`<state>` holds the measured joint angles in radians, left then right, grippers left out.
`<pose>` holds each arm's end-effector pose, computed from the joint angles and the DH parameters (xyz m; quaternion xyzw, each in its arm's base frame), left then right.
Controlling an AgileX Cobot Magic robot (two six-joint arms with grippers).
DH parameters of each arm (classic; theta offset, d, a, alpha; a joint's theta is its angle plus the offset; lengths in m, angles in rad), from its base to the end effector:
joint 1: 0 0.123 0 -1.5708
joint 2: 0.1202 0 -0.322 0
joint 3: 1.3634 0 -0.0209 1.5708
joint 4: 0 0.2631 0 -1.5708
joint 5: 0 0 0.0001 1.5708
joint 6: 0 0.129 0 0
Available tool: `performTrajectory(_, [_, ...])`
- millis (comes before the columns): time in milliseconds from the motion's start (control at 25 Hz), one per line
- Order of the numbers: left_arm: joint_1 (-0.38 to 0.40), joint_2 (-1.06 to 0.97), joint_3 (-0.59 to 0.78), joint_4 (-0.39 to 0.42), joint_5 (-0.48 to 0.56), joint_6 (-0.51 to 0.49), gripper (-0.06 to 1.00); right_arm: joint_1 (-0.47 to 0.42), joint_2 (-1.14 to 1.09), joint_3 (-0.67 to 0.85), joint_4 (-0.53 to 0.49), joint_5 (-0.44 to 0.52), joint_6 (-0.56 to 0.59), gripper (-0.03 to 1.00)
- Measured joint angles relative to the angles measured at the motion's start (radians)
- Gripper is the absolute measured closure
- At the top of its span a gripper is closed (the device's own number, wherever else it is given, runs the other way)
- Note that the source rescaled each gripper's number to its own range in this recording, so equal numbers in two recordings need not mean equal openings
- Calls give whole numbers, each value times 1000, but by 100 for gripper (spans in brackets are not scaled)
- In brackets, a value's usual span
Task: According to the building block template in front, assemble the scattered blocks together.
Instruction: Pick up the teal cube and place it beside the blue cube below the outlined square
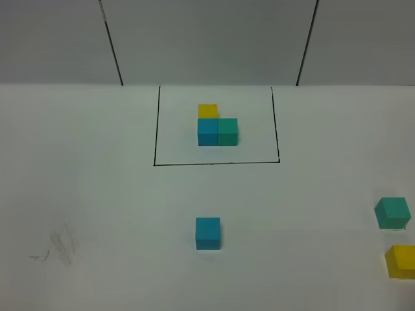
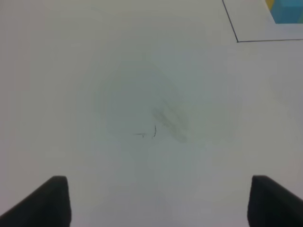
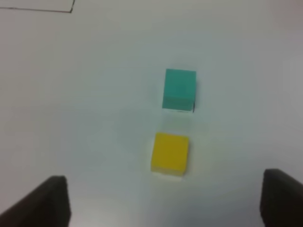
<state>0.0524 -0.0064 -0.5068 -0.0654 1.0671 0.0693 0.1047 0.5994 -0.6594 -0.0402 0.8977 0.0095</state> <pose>0.0008 -0.0074 0.2675 0.0088 0.8510 -0.0007 0.5252 0.1091 0.0074 0.3065 -0.0488 0.9156 0.0034 0.3991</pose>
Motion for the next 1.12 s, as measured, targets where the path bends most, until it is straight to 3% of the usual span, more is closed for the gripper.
performTrajectory(120, [0, 0, 0, 0, 0, 0, 17, 0, 77, -18, -27, -47, 0, 12])
performTrajectory(440, [0, 0, 0, 0, 0, 0, 17, 0, 351, -90, -42, -91, 25, 15])
performTrajectory(760, [0, 0, 0, 0, 0, 0, 17, 0, 535, -99, -54, -316, 106, 16])
performTrajectory(1120, [0, -1, 0, 0, 0, 0, 17, -12, 742, -213, -83, -314, 110, 16])
